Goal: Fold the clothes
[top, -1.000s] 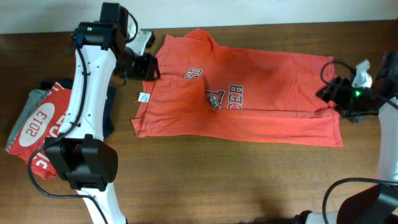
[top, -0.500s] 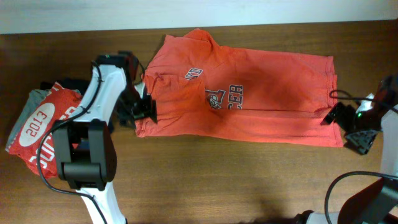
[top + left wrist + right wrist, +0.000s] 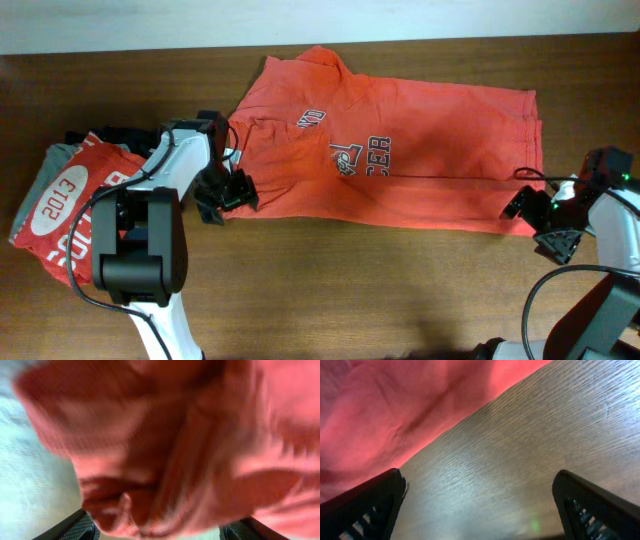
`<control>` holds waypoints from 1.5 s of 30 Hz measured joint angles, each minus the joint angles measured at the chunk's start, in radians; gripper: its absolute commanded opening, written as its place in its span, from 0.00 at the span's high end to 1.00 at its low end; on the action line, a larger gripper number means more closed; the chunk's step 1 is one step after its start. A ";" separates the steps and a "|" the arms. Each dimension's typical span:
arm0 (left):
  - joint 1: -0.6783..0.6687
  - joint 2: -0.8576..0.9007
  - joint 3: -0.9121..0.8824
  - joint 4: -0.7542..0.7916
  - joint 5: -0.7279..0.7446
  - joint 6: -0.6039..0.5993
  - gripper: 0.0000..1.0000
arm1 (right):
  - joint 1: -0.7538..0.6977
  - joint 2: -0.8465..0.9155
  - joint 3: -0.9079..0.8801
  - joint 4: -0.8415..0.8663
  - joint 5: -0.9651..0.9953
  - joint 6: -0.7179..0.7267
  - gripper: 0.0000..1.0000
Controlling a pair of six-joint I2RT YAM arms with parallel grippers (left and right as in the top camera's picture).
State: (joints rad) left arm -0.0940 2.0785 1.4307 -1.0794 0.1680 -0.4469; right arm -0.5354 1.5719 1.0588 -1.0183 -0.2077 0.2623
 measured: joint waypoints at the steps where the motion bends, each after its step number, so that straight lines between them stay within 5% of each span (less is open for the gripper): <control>1: 0.000 0.000 -0.008 0.019 -0.014 -0.018 0.27 | 0.000 0.000 -0.005 0.003 0.000 0.000 0.05; 7: -0.004 -0.025 -0.053 0.083 -0.057 -0.100 0.45 | 0.000 0.000 -0.010 0.016 0.000 0.001 0.05; 11: -0.004 -0.035 -0.070 0.098 -0.067 -0.113 0.71 | 0.000 0.000 -0.010 0.025 0.001 0.016 0.02; 15: -0.009 -0.037 -0.071 0.111 -0.059 -0.119 0.84 | 0.000 0.013 -0.010 0.025 0.001 0.041 0.02; 37: -0.011 -0.037 -0.071 0.116 -0.051 -0.119 0.85 | -0.090 0.199 -0.013 0.240 0.019 0.162 0.09; 45: -0.011 -0.037 -0.071 0.116 -0.051 -0.117 0.85 | -0.090 0.232 -0.014 0.319 0.050 0.211 0.25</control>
State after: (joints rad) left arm -0.1055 2.0418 1.3594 -0.9638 0.1165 -0.5644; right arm -0.6254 1.8042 1.0451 -0.6994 -0.1581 0.4736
